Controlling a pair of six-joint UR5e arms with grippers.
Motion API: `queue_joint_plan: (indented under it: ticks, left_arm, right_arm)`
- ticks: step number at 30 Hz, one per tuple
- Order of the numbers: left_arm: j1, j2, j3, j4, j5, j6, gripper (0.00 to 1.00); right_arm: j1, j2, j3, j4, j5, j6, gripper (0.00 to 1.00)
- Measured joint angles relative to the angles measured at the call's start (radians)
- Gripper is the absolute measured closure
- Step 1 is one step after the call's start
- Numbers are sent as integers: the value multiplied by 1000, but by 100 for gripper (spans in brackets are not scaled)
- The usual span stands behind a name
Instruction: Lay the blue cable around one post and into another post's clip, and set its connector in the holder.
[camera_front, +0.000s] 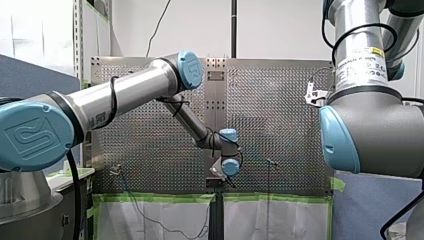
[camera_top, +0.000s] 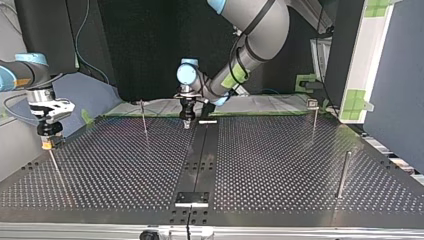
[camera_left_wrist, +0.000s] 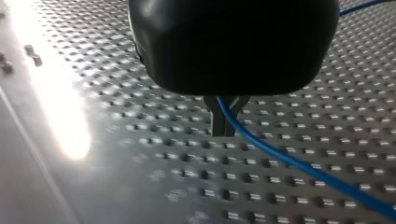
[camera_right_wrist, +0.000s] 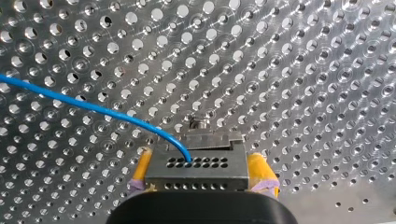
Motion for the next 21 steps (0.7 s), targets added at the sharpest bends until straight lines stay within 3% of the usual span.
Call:
queue_joint_plan:
  ticks: [11, 21]
  left_arm:
    - [20, 91, -91, 86, -91, 91, 98]
    - [40, 171, -171, 111, -149, 171, 98]
  right_arm:
    - [0, 0, 0, 0, 0, 0, 100]
    - [0, 0, 0, 0, 0, 0, 100]
